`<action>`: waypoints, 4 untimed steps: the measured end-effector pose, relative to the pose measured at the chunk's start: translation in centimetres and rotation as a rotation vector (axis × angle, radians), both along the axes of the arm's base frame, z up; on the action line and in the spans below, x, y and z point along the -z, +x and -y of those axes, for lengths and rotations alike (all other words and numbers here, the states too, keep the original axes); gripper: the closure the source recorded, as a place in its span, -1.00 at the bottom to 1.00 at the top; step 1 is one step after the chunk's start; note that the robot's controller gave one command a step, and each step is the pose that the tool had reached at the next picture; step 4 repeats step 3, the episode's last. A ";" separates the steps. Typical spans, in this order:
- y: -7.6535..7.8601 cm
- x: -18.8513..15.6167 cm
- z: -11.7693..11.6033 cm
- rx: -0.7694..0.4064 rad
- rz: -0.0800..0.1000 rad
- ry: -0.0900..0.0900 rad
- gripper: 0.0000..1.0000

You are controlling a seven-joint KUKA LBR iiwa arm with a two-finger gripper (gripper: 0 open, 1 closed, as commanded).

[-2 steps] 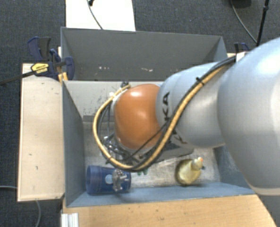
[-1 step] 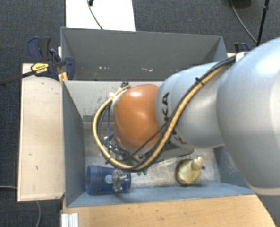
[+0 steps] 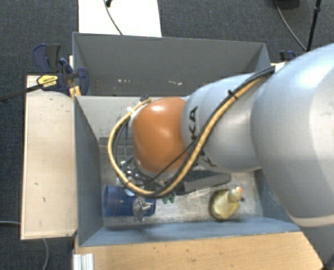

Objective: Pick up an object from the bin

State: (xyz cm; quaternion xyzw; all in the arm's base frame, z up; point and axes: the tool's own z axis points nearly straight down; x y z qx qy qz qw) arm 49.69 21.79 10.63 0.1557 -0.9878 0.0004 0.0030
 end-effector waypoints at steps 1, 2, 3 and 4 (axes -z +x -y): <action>-0.7 2.5 1.0 -0.168 0.022 0.008 1.00; -0.7 2.5 1.0 -0.166 0.021 0.008 1.00; -0.6 -16.9 1.3 -0.294 0.005 0.003 1.00; -0.6 -16.9 1.3 -0.294 0.005 0.003 1.00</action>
Offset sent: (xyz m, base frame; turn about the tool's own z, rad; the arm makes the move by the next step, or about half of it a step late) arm 0.0000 0.0000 0.0000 0.0000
